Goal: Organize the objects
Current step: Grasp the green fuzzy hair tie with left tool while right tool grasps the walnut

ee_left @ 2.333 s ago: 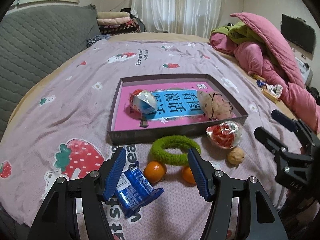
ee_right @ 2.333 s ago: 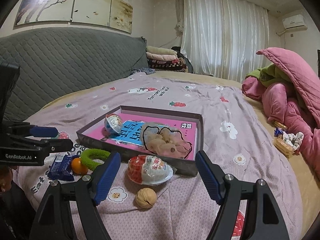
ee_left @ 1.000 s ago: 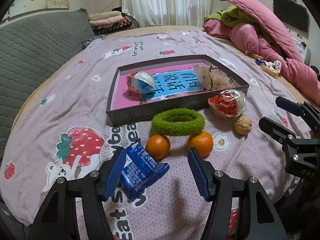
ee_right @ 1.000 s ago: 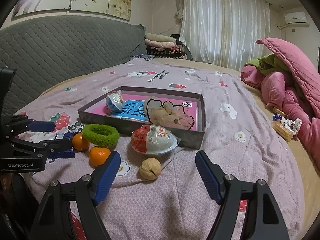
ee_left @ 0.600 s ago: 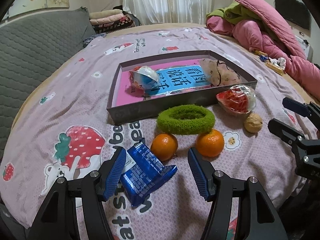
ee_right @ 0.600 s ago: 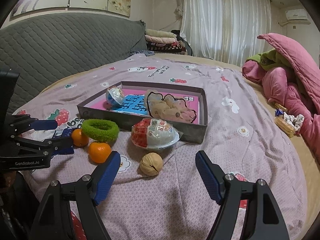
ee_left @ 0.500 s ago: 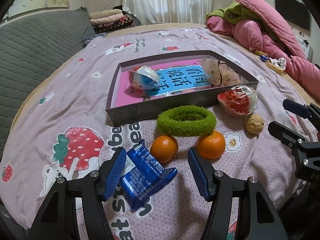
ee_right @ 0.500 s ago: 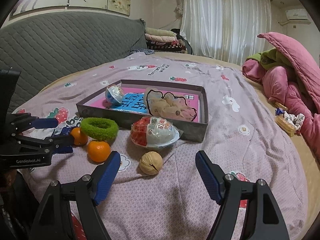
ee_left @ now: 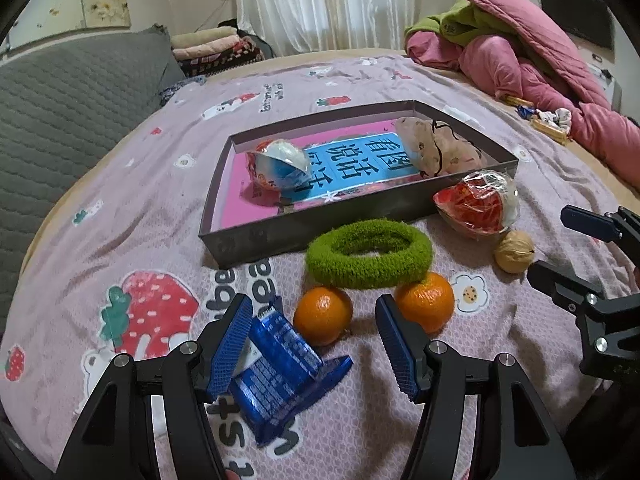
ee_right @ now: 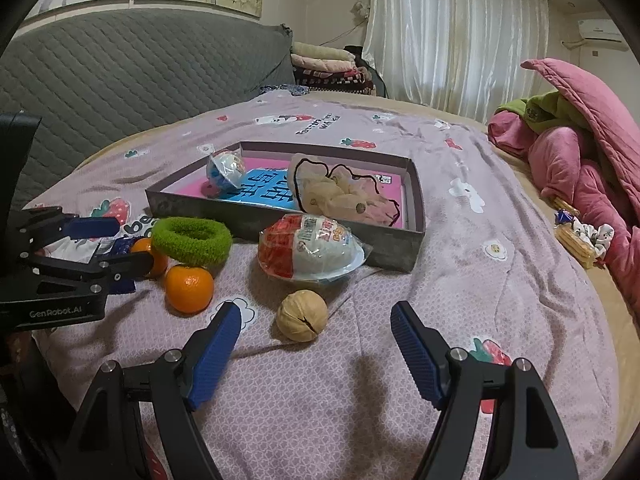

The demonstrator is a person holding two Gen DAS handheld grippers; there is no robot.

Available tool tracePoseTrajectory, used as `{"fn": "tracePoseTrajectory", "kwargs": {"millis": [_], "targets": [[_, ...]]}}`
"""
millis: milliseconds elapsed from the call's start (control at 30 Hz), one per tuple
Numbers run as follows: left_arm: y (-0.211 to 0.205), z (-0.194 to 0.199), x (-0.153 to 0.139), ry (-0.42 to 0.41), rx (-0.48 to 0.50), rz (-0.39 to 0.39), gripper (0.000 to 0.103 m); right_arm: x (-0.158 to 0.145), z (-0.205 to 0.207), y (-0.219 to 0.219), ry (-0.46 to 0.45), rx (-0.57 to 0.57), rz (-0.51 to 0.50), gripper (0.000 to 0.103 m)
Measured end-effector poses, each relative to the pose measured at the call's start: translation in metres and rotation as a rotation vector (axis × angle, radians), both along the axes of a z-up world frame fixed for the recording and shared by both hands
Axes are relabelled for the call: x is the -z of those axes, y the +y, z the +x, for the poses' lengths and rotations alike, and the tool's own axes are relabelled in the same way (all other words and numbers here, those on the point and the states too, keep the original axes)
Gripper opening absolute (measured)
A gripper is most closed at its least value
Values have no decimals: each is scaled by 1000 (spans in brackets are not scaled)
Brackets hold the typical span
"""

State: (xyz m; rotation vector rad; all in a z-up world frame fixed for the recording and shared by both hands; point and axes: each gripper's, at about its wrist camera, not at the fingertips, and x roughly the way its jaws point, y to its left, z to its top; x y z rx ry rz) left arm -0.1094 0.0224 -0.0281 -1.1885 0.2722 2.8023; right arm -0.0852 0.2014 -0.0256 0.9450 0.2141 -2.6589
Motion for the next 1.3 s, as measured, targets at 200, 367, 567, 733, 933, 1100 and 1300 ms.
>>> {"fn": "tracePoseTrajectory", "kwargs": {"millis": [200,367,567,733,933,1100,1300], "targets": [[4,-11,0,16,16,-29,66,5,-4,0,-19,2,-1,77],[8,-19,0,22,39,-33,66,8,-8,0,-37,4,-9,77],[14,-33,0,22,62,-37,66,14,-12,-4,-56,0,1,77],[17,-41,-2,37,92,-28,66,18,-16,-4,-70,8,8,77],[21,-47,-3,50,148,-4,66,21,-19,-6,-78,11,13,77],[19,-57,-1,26,151,57,65,23,-22,-8,-79,18,20,77],[20,-57,-2,57,152,60,58,26,-25,-10,-81,24,30,76]]}}
